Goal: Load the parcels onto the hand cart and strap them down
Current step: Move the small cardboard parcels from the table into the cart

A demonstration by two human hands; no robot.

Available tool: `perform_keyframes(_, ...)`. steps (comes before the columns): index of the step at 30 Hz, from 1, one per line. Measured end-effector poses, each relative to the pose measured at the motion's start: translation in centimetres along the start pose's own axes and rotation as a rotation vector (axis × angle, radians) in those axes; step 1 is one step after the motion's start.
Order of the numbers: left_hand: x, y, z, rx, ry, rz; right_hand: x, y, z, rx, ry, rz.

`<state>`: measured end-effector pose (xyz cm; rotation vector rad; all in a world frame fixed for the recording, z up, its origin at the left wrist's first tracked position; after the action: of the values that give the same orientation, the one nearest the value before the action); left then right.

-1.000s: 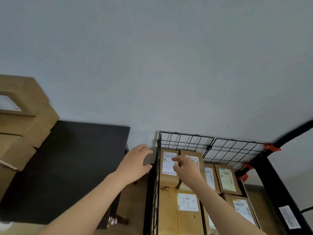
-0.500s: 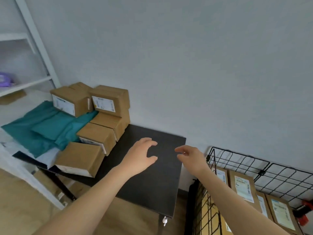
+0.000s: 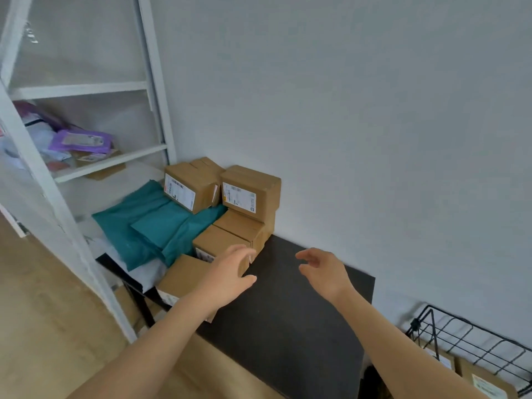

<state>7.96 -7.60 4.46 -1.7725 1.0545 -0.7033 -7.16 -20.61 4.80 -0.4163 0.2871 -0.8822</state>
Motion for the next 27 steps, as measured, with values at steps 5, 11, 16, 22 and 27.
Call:
perform_keyframes(5, 4.7, -1.4, 2.8, 0.027, -0.023, -0.008, 6.1, 1.1, 2.3, -0.034, -0.047, -0.032)
perform_keyframes(11, 12.0, -2.4, 5.6, 0.046, -0.076, -0.016, 15.4, 1.1, 4.3, -0.083, -0.085, -0.073)
perform_keyframes(16, 18.1, -2.4, 7.9, -0.109, -0.153, -0.048, 23.0, 1.3, 5.3, -0.197, -0.113, -0.025)
perform_keyframes(22, 22.1, -2.2, 9.6, -0.29, -0.24, -0.095, 27.6, 3.6, 5.6, -0.262, -0.067, 0.083)
perform_keyframes(27, 23.9, -1.7, 10.1, -0.415, -0.311, -0.062, 28.4, 4.6, 5.6, -0.284, -0.021, 0.107)
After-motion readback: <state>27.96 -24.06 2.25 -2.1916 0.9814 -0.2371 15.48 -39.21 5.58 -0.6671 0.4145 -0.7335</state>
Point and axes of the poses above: each hand's wrist, its own x-axis towards the middle knuckle, its own y-axis out of the palm, z = x × y, the point moved 4 cm from there along x, towards the middle knuckle, and after that the axes turned 14 degrees about x, right-handed, at the moved point
